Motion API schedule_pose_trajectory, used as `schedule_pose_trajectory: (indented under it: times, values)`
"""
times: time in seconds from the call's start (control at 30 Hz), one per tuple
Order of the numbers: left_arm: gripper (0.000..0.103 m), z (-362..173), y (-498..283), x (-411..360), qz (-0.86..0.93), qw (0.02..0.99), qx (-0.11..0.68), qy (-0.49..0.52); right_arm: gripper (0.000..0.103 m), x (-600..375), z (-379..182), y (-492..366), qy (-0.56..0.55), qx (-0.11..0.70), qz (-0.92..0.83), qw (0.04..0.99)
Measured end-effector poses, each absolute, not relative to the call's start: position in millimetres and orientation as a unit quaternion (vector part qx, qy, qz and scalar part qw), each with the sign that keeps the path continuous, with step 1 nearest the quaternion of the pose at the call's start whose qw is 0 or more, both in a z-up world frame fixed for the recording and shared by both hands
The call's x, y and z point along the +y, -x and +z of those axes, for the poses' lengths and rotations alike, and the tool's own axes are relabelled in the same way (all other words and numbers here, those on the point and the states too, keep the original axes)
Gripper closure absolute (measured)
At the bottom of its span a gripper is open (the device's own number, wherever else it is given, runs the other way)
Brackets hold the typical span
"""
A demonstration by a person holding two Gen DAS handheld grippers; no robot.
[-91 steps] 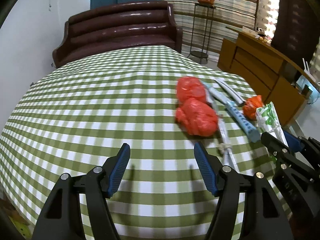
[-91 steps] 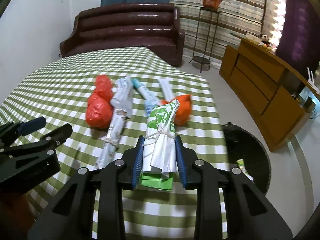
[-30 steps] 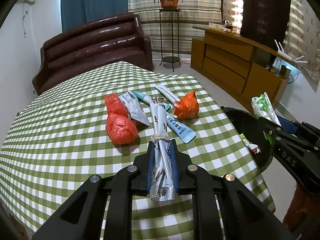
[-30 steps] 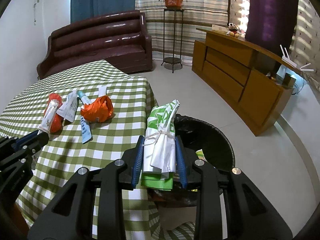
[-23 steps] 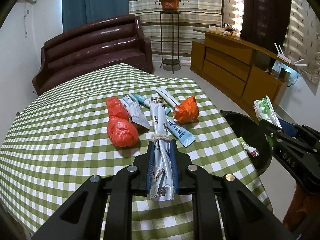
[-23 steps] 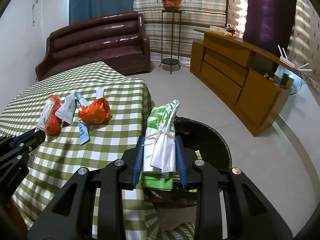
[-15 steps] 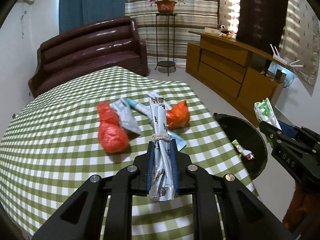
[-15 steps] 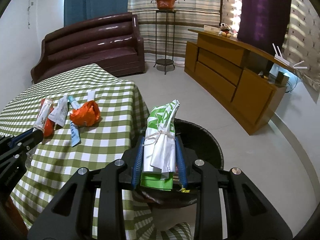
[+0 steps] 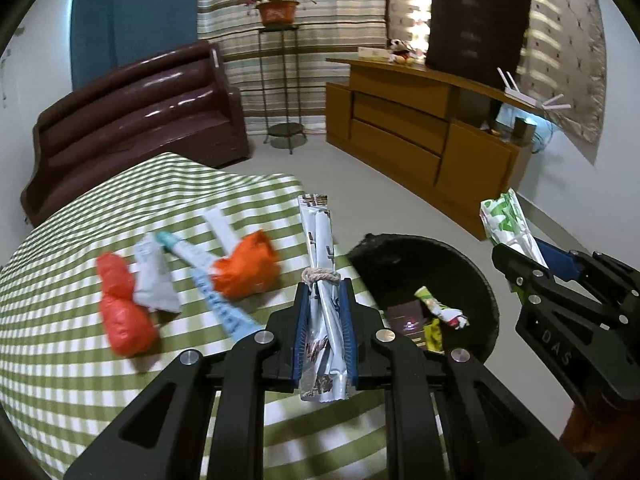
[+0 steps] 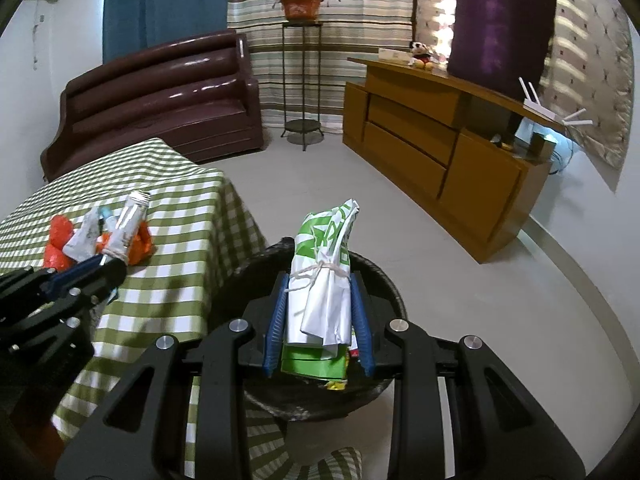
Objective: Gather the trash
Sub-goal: 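Carry the wrapper and box over the black bin and open both tools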
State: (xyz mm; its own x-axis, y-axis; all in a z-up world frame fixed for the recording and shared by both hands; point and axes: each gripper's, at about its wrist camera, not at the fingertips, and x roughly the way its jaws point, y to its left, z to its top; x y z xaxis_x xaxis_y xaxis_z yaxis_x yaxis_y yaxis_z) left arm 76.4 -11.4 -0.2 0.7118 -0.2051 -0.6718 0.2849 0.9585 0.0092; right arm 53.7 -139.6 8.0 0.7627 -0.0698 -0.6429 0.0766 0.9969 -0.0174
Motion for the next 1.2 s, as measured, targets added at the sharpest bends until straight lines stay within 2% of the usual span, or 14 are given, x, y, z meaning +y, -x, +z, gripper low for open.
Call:
schedule_pose_trajectory:
  times: [0.73,0.8,0.97,1.17,1.2]
  values:
    - [0.084,-28.2,-120.1,-66.6,-0.158,0.906,0.38,-0.103,0.073,-169.2,-15.5,-87.1,-0.037,0.36,-0.051,0.931]
    - [0.07,-30.1,-120.7,-68.0,-0.156,0.906,0.38,-0.104,0.072,-170.0,-17.4,-87.8,-0.041,0.36,-0.053,0.931]
    - [0.058,-31.0,-121.6,-67.6,-0.153,0.906,0.382,-0.101,0.071,-174.8,-19.0,-89.0,-0.046,0.361,-0.058,0.93]
    - [0.054,-30.2,-123.5,-66.8,-0.151,0.907,0.382,-0.097,0.07,-182.3,-18.0,-90.5,-0.051,0.358,-0.062,0.93]
    - [0.053,-29.9,-123.6,-67.0,-0.151,0.907,0.382,-0.097,0.067,-182.8,-17.8,-90.3,-0.052,0.358,-0.063,0.93]
